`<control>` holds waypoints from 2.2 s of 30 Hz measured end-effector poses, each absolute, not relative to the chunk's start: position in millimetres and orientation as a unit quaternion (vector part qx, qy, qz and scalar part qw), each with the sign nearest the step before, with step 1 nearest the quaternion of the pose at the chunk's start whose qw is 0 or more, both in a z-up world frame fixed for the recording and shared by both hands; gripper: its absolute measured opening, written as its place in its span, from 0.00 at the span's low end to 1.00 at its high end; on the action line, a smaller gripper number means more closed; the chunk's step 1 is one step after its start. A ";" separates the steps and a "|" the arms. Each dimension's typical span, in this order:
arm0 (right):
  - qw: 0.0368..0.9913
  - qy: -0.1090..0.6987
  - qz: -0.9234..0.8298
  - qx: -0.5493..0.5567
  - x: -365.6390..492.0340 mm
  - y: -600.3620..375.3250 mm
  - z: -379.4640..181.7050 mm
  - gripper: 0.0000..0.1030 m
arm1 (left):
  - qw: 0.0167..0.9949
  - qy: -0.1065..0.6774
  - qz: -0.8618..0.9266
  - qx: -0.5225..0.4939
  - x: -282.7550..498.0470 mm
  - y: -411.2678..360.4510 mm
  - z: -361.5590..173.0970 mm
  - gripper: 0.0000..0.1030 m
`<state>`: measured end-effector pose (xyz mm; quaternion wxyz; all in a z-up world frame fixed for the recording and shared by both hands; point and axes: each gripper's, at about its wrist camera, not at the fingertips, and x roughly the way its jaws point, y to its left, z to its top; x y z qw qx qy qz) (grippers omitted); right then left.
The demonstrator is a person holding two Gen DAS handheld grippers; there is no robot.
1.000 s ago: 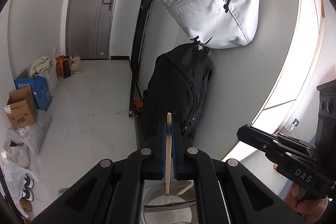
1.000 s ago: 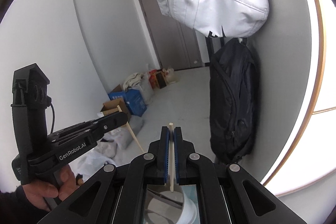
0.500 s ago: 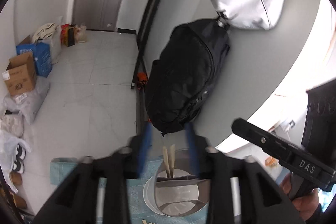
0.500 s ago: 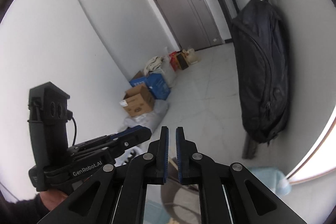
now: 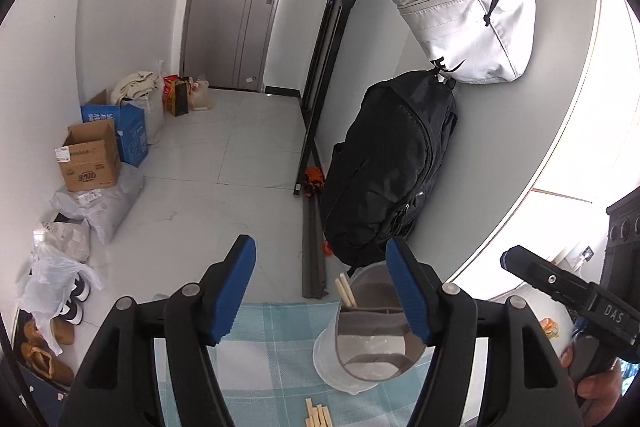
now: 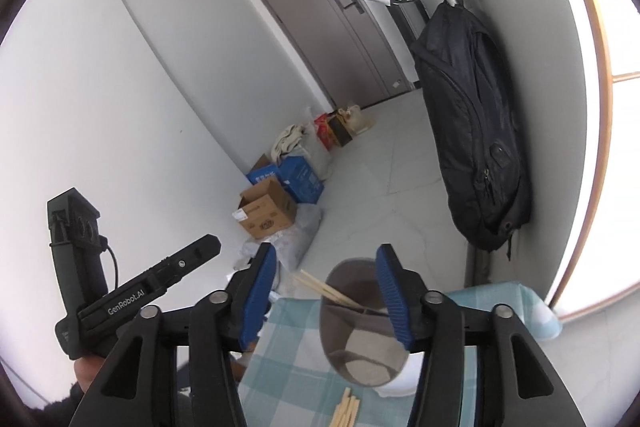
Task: Organize utensils
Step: 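Open both tools to drop the chopsticks into the utensil holder, then move both open tools back down toward the remaining chopsticks, then close the right tool on one chopstick from the bundle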
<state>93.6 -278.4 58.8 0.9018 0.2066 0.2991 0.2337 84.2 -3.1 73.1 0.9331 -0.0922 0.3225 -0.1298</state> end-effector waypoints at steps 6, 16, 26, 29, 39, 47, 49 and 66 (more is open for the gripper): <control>0.905 0.293 0.244 0.189 67.2 -270.5 59.9 0.66 | 0.938 0.314 -0.117 -0.086 60.9 -2.0 71.6 0.78; 0.903 0.307 0.248 0.167 33.5 -257.1 41.2 0.73 | 0.943 0.312 -0.098 -0.063 28.4 -0.3 60.5 0.84; 0.923 0.272 0.234 0.139 -1.3 -246.4 18.9 0.90 | 0.946 0.306 -0.091 -0.062 4.0 5.6 38.5 0.84; 0.928 0.263 0.233 0.126 -8.9 -240.7 8.5 0.98 | 0.944 0.313 -0.086 -0.061 1.7 8.5 27.3 0.84; 0.909 0.341 0.232 0.057 1.2 -204.5 -42.2 1.00 | 0.930 0.353 -0.062 -0.081 4.4 27.8 -17.2 0.84; 0.863 0.450 0.223 0.043 29.0 -181.2 -94.6 0.99 | 0.915 0.390 -0.041 -0.098 14.1 52.8 -36.4 0.84; 0.844 0.484 0.222 0.057 37.2 -179.0 -108.5 0.97 | 0.908 0.404 -0.037 -0.105 17.3 58.6 -40.3 0.84; 0.788 0.584 0.191 -0.035 55.0 -132.4 -151.4 0.33 | 0.885 0.450 -0.036 -0.114 24.5 68.5 -54.1 0.84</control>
